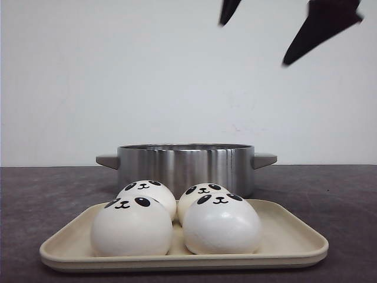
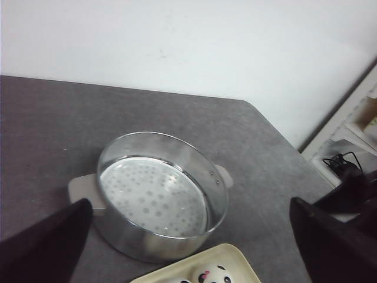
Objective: Steam buns
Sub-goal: 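Lower the right gripper onto the farther panda bun on the tray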
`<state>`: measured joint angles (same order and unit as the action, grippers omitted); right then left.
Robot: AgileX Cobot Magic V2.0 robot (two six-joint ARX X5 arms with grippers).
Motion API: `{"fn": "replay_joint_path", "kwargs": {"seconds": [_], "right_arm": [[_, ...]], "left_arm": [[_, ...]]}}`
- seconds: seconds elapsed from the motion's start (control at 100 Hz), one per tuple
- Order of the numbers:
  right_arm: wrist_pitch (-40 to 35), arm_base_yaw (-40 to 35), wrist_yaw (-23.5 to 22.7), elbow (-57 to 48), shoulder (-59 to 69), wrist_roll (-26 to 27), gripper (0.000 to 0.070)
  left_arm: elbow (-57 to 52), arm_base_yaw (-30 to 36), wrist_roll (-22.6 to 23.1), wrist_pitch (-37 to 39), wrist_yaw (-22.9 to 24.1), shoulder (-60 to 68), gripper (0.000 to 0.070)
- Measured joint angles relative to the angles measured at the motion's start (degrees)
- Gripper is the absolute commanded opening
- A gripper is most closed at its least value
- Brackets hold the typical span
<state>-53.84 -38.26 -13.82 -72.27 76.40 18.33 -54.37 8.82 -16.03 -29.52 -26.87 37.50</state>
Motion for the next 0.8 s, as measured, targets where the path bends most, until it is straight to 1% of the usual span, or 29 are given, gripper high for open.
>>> {"fn": "replay_joint_path", "kwargs": {"seconds": [0.09, 0.21, 0.3, 0.4, 0.68, 0.77, 0.8], "right_arm": [[0.1, -2.0, -0.4, 0.0, 3.5, 1.0, 0.0594], [3.3, -3.8, -0.4, 0.0, 8.1, 1.7, 0.0594], [5.4, -4.1, 1.7, 0.0, 12.6, 2.2, 0.0594], [6.0, -4.1, 4.5, 0.0, 17.7, 3.1, 0.0594], [8.4, -4.0, 4.9, 0.0, 26.0, 4.5, 0.0593], [10.1, -3.9, 5.9, 0.0, 27.2, 4.7, 0.0590], [10.7, -3.9, 6.6, 0.0, 27.5, 4.8, 0.0577]], "left_arm": [[0.0, 1.1, 0.0, -0.3, 0.0, 0.0, 0.0700], [0.0, 2.8, 0.0, -0.8, 0.0, 0.0, 0.0700], [0.0, 3.8, 0.0, -1.4, 0.0, 0.0, 0.0700], [0.0, 4.9, 0.0, -1.7, 0.0, 0.0, 0.0700], [0.0, 7.4, 0.0, -3.3, 0.0, 0.0, 0.0700], [0.0, 7.6, 0.0, -4.2, 0.0, 0.0, 0.0700], [0.0, 7.7, 0.0, -4.5, 0.0, 0.0, 0.0700]]}}
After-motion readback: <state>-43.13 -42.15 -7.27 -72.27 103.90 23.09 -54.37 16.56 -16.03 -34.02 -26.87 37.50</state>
